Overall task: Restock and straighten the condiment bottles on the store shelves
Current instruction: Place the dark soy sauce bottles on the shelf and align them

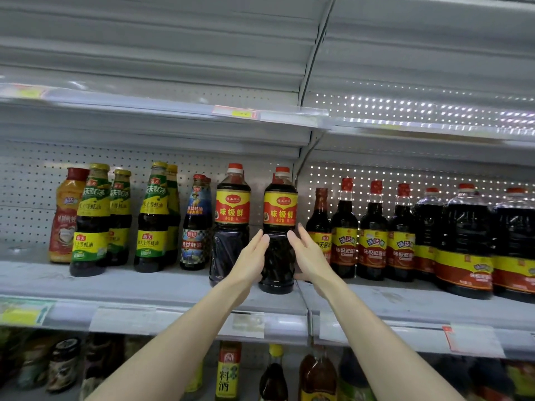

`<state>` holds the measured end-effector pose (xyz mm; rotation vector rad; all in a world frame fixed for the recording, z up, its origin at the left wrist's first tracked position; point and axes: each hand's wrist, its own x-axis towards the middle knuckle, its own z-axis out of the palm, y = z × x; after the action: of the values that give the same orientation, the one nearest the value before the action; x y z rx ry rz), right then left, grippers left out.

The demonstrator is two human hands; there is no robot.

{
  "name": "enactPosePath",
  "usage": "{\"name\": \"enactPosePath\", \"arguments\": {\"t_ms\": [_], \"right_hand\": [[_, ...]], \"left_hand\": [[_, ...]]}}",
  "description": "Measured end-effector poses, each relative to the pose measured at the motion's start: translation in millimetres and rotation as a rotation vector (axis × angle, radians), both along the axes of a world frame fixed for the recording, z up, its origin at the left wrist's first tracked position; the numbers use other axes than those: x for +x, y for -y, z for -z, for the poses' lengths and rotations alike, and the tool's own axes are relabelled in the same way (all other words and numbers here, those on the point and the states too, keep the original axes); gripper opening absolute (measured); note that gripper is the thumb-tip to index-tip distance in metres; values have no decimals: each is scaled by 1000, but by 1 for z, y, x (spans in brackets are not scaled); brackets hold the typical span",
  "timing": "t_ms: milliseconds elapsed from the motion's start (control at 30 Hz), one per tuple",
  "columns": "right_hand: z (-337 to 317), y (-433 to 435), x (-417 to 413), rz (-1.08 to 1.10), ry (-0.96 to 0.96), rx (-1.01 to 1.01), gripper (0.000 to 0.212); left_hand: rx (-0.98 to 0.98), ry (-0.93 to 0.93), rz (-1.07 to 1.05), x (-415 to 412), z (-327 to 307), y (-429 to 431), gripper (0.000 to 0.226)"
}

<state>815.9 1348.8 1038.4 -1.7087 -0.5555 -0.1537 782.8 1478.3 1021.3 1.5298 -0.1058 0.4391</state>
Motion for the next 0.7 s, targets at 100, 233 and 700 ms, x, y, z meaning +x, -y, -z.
{"name": "enactPosePath", "arguments": {"t_ms": [100,233,700], "right_hand": [[-4,-2,8,-23,-31,10,56],[-2,-3,15,-23,-32,-12,55],[-2,-5,16,-15,-73,2,54]], "left_hand": [[5,-18,37,4,0,-2,57],[-10,-47,66,7,0,-4,51],[-13,-73,87,13,1,-10,56]]}}
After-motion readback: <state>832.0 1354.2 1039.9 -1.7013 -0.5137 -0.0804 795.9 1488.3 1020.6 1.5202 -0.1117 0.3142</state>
